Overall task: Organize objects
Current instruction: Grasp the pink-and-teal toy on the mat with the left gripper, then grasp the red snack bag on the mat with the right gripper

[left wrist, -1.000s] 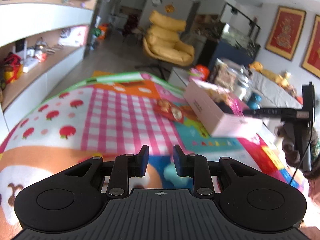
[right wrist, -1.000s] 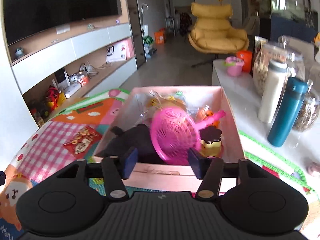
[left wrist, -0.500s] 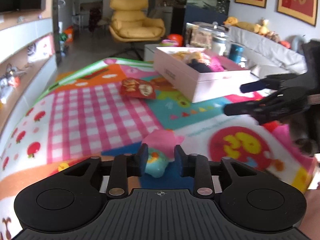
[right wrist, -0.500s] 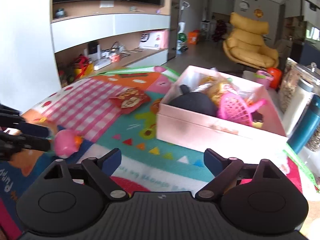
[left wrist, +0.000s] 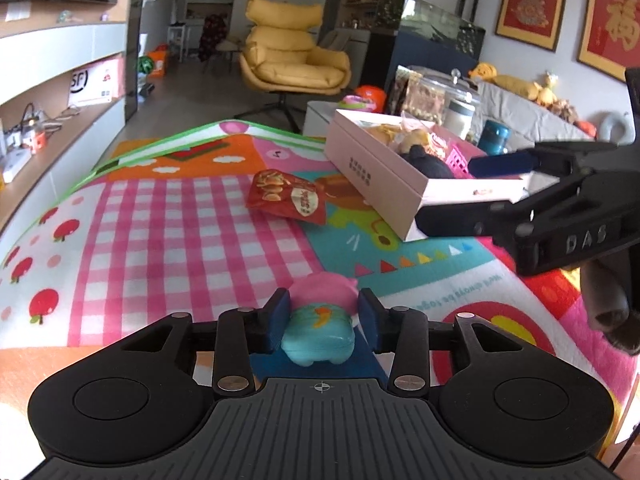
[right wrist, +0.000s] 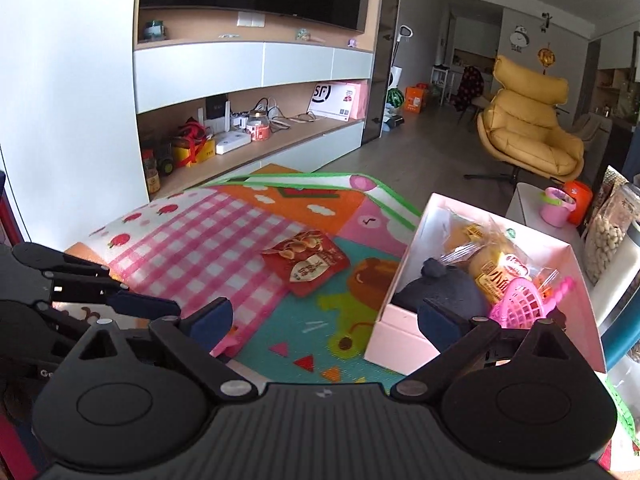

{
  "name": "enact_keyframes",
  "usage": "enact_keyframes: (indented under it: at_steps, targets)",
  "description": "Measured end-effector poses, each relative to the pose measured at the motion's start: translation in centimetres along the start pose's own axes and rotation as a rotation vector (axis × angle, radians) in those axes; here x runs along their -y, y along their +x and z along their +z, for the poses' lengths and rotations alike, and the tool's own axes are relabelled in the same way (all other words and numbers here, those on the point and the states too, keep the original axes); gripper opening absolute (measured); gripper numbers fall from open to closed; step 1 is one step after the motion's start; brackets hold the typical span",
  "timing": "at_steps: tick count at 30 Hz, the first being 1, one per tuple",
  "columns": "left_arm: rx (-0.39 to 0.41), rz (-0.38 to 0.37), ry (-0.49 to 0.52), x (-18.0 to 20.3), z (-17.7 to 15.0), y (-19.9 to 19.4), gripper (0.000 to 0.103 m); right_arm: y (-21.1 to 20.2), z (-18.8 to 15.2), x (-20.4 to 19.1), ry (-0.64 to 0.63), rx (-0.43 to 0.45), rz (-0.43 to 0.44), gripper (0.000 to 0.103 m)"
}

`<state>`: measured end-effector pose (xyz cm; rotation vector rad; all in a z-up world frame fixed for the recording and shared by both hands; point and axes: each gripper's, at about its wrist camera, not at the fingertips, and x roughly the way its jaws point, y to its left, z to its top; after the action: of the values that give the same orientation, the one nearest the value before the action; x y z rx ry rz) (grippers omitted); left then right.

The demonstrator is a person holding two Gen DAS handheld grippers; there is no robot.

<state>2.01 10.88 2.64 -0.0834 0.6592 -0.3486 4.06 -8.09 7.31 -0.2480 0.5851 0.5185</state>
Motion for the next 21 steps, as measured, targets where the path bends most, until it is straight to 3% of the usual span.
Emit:
enact_keyframes:
  at_steps: [3,8,12,15,21]
  targets:
    - [0.011,-0.02,-0.052,-0.9,-0.2,-0.3,0.04,0.5,0.0,-0.6,-0.002,-0.021,-0.002,0.099]
    - [0.079,0.105,-0.153,-3.5,-1.2,-1.9,0.038,2.2,1.3,-1.6,0.033,-0.042,0.004,0.099]
    - [0.13,0.053,-0.254,-5.5,-2.8,-2.9,0.038,4.5,3.1,-2.8,0.074,-0.071,0.03,0.096]
    - [0.178,0.051,-0.274,-5.5,-3.6,-3.1,0.038,6.9,4.5,-3.6,0.109,-0.1,0.037,0.095]
    - [0.185,0.05,-0.294,-5.8,-3.7,-3.0,0.038,12.8,6.0,-3.3,0.22,-0.18,-0.067,0.095]
